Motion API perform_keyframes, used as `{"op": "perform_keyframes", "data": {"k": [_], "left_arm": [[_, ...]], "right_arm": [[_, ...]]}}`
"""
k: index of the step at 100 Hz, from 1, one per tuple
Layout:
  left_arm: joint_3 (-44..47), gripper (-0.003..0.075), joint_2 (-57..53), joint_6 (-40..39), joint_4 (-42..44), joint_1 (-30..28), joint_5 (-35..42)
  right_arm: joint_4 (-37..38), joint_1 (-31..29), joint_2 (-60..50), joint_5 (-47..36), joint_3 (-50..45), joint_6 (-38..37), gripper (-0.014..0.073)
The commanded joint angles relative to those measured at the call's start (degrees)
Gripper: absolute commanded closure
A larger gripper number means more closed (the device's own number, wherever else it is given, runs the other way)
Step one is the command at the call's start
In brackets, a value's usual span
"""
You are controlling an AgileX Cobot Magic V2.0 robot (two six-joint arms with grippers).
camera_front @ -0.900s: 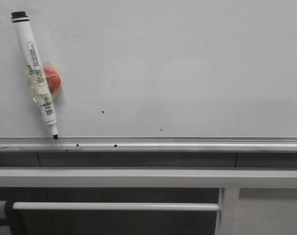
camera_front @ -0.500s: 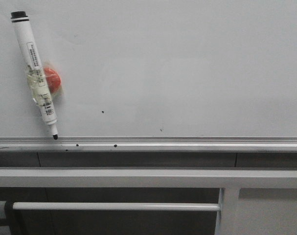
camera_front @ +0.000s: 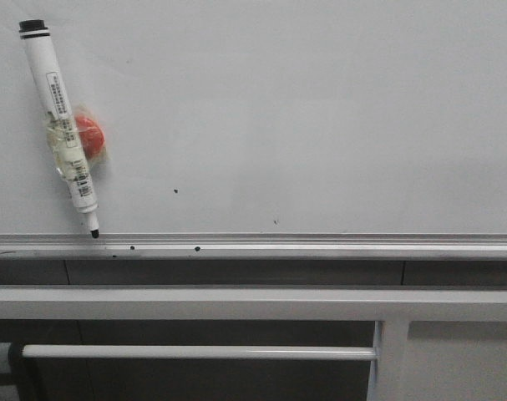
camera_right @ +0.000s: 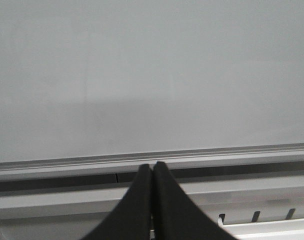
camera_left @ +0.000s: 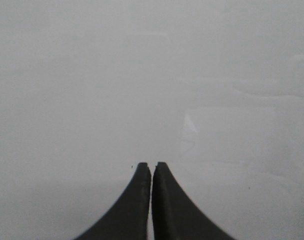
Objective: Write number 1 on whiteboard
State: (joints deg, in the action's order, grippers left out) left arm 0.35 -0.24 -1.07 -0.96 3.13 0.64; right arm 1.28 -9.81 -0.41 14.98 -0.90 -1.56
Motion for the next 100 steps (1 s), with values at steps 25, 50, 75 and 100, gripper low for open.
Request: {"op": "perform_keyframes", "data": {"k": [25, 50, 75, 100], "left_arm": [[0.32, 0.0741, -1.36, -0.01, -0.57, 0.54, 6.53], [0.32, 0.0741, -1.36, -0.92, -4.45, 0.54, 6.04], [0.09, 0.0741, -1.24, -1.20, -10.35, 0.54, 9.00], [-8.86, 0.0741, 4.54, -0.05, -4.75, 0.54, 1.38]], "right_arm": [[-2.54, -0.25, -1.03, -5.91, -1.42, 0.22, 0.0657], [-11.86, -0.25, -1.03, -15.38, -1.42, 0.22, 0.0657], [-17.16, 0.00, -0.93, -18.35, -0.81, -1.30, 0.0657], [-17.79, 6.72, 5.55, -3.04, 10.84, -0.80, 0.0656]]}}
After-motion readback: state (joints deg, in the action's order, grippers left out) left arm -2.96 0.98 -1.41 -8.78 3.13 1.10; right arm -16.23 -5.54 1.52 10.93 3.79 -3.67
